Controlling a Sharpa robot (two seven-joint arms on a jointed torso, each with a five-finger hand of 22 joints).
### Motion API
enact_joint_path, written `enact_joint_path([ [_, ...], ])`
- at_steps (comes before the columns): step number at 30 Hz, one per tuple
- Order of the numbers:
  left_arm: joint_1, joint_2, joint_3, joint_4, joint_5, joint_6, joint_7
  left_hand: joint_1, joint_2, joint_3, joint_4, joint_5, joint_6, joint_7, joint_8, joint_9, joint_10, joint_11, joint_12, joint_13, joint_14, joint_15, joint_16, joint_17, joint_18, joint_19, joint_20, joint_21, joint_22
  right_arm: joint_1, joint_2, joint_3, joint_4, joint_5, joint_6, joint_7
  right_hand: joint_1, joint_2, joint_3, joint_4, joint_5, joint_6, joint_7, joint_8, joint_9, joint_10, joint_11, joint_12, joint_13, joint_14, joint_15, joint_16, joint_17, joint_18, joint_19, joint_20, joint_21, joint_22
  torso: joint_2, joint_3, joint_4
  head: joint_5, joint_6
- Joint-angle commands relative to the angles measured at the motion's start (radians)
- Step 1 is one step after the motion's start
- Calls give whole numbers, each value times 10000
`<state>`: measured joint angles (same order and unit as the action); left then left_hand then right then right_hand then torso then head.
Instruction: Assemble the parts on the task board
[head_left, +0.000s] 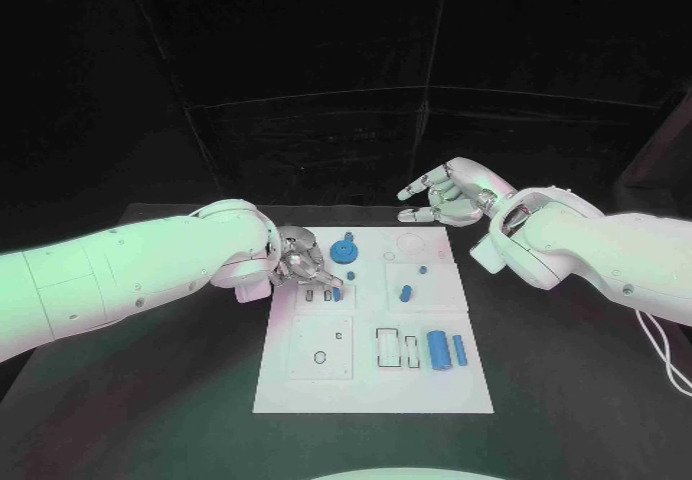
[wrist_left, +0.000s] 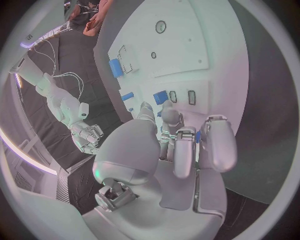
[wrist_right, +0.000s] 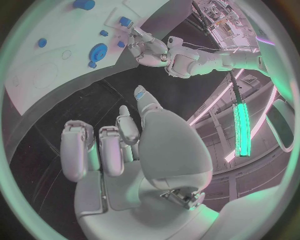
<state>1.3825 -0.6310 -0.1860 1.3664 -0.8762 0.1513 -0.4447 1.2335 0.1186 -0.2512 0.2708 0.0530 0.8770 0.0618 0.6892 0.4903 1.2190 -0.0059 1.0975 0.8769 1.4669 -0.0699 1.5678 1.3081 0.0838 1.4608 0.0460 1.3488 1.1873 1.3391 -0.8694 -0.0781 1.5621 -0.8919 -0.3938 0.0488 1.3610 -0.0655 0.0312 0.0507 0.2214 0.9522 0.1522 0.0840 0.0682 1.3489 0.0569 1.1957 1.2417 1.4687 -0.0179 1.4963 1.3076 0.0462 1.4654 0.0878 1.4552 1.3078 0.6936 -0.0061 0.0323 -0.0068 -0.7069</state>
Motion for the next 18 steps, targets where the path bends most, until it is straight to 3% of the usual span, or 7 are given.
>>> enact_joint_path([
  [1, 36, 125, -24, -30, -200, 322, -309, -220, -16, -225, 132, -48, 190, -178, 469, 337, 909, -184, 1496, 1854, 1039, -161, 30, 2627, -173, 62, -204, 219, 346, 23, 51, 9, -38, 36, 183, -126, 19, 93, -18, -52, 69, 58, -24, 28, 12, 78, 32, 45, 18, 739, 11, -14, 1425, 52, -5, 3, -3, 93, 18, -6, 7, 8, -16],
  [2, 41, 160, -30, -47, -216, 334, -331, -247, 3, -302, 128, -39, 154, -222, 627, 496, 984, -265, 1736, 2143, 1039, -205, 30, 2627, -189, 90, -277, 287, 457, 23, 63, 9, -52, 35, 197, -139, 19, 93, -18, -52, 69, 58, -24, 28, 12, 78, 32, 45, 18, 739, 11, -14, 1425, 52, -5, 3, -3, 93, 19, -7, 3, 15, -16],
  [7, 66, 335, -53, -178, -321, 335, -432, -341, 30, -417, 145, -56, 97, -279, 766, 662, 1085, -283, 1991, 2485, 1039, -250, 30, 2627, -233, 156, -327, 427, 692, 22, 118, 9, -112, 22, 265, -208, 3, 96, -28, -46, 77, 57, -24, 28, 11, 83, 32, 52, 22, 738, 11, -16, 1422, 52, -6, 3, -4, 91, 29, -4, -3, 18, -24],
  [18, 80, 624, -63, -444, -539, 354, -559, -499, 65, -552, 159, -56, 32, -301, 861, 808, 1032, -306, 2034, 2518, 1039, -274, 30, 2627, -238, 162, -354, 450, 731, 22, 191, 8, -202, -31, 345, -310, -23, 94, -50, -39, 88, 51, -24, 28, 9, 85, 32, 50, 17, 737, 11, -21, 1416, 54, -9, 2, -8, 83, 34, -3, 1, 19, -76],
])
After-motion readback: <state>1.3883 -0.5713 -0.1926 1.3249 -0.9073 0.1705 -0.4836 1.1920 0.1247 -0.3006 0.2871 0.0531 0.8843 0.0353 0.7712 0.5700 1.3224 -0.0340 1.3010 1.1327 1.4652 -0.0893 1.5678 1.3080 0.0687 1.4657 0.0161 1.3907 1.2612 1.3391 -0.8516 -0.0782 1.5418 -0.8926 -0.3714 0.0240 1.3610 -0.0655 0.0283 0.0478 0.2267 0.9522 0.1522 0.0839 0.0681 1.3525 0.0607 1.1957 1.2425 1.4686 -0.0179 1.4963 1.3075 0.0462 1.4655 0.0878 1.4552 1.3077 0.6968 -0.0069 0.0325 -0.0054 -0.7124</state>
